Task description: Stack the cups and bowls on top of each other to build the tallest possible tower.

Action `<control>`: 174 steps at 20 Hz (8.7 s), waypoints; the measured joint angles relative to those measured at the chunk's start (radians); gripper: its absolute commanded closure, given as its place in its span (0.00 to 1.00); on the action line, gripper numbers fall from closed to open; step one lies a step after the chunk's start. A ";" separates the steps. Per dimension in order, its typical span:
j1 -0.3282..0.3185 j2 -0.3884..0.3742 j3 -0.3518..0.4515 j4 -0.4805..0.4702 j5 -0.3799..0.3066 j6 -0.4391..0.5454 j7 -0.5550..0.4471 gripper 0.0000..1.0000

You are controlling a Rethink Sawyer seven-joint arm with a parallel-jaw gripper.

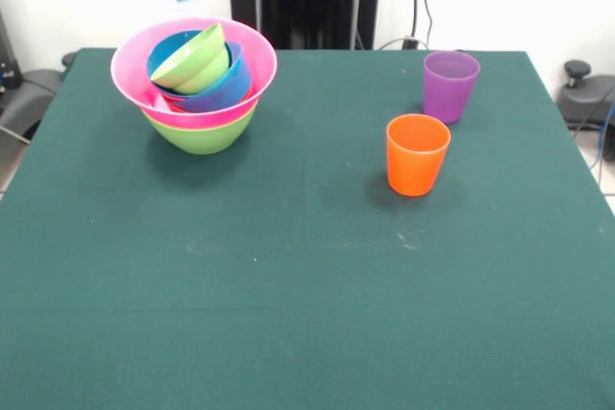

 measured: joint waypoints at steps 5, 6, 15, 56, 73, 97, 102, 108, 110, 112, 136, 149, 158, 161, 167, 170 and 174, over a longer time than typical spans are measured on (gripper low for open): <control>-0.001 0.119 0.011 -0.025 -0.097 -0.089 0.000 1.00; -0.002 0.138 0.013 -0.030 -0.110 -0.101 0.000 1.00; -0.003 0.322 0.019 -0.082 -0.215 -0.208 0.000 1.00; 0.002 0.119 0.040 -0.057 -0.230 -0.185 0.000 1.00; -0.011 0.093 0.040 0.034 -0.233 -0.188 0.000 0.00; 0.051 0.057 0.039 0.046 -0.170 -0.222 0.000 0.00; 0.146 0.035 0.034 0.029 -0.137 -0.193 0.000 0.00; 0.265 0.055 0.014 -0.051 -0.136 -0.135 0.000 0.00; 0.298 0.065 0.007 -0.085 -0.136 -0.107 0.000 0.00; 0.324 0.075 0.001 -0.117 -0.135 -0.081 0.000 0.00; 0.415 0.332 -0.048 -0.420 -0.096 -0.022 0.000 0.00; 0.470 0.419 -0.096 -0.486 -0.095 -0.022 0.000 0.00; 0.538 0.508 -0.169 -0.559 -0.096 -0.022 0.000 0.00; 0.544 0.528 -0.179 -0.570 -0.096 -0.022 0.000 0.00; 0.546 0.556 -0.205 -0.580 -0.096 -0.022 0.000 0.00; 0.554 0.547 -0.229 -0.579 -0.096 -0.022 0.000 0.00; 0.576 0.506 -0.251 -0.571 -0.087 -0.011 0.000 0.00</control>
